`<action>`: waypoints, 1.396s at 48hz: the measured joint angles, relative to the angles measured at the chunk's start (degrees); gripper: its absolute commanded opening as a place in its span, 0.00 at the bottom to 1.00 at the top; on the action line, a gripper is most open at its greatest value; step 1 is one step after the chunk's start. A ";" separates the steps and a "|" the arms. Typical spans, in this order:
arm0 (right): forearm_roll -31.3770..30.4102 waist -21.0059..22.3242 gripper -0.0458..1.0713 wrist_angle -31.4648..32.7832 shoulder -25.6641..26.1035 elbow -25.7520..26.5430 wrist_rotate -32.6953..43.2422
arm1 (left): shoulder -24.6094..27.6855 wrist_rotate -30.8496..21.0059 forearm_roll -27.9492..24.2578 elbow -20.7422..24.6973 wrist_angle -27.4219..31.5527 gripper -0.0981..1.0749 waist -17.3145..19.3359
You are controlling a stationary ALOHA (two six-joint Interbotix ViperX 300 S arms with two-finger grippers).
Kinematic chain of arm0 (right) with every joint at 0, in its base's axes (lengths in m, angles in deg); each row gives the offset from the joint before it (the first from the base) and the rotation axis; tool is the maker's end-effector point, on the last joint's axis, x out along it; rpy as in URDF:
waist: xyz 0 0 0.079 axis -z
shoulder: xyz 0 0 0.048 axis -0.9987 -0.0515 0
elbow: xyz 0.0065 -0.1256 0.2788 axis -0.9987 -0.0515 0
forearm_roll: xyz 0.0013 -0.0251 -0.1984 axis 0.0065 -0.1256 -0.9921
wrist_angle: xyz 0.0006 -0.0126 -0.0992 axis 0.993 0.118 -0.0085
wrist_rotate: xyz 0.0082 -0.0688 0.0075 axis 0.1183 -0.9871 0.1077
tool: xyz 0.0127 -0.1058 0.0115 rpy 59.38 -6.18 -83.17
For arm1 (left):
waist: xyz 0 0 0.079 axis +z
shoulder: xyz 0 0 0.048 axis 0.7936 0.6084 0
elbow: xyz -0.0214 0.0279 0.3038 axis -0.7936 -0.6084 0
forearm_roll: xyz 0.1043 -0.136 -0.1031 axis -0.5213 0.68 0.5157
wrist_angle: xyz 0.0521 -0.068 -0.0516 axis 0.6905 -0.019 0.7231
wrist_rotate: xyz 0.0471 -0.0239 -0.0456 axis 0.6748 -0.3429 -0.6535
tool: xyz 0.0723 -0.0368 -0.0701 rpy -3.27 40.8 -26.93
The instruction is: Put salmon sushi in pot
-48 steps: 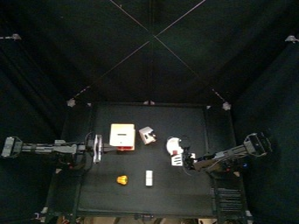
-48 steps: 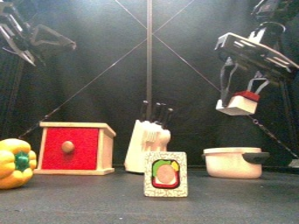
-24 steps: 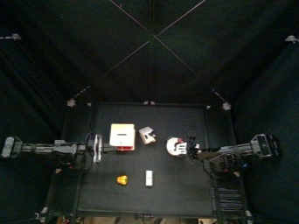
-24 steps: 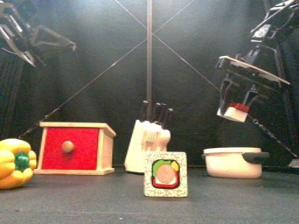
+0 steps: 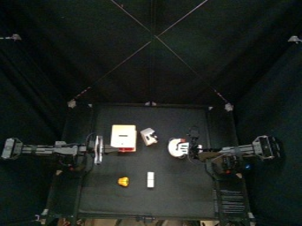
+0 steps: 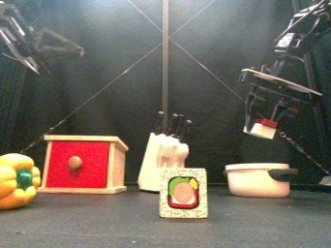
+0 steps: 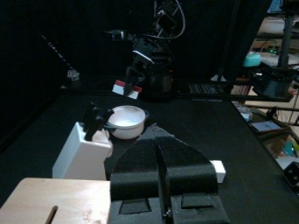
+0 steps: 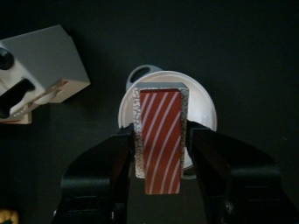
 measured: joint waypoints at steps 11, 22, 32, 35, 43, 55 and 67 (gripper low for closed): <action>1.05 0.00 0.58 1.93 -0.88 0.35 0.00 | 0.09 0.00 0.09 0.09 0.00 0.06 0.00; 0.88 0.09 0.58 -1.41 -4.75 0.35 0.00 | 0.09 0.00 0.00 -0.09 0.00 0.06 0.09; 0.53 0.53 0.58 -4.48 -7.82 0.44 0.00 | 0.09 0.00 0.09 -0.18 0.00 0.06 0.09; 0.26 0.88 0.58 -5.01 -8.61 0.35 0.00 | 0.09 0.09 0.09 -0.18 0.00 0.06 0.09; -0.97 1.41 0.58 -5.98 -9.93 0.35 0.09 | 0.09 0.00 0.00 -0.26 0.09 0.06 0.09; -0.97 1.32 0.59 -7.21 -11.25 0.18 0.00 | 0.09 0.09 0.09 -0.26 0.00 0.06 0.09; -1.23 1.41 0.60 -7.38 -12.30 -0.26 0.00 | 0.09 0.00 0.09 -0.35 0.00 0.06 0.18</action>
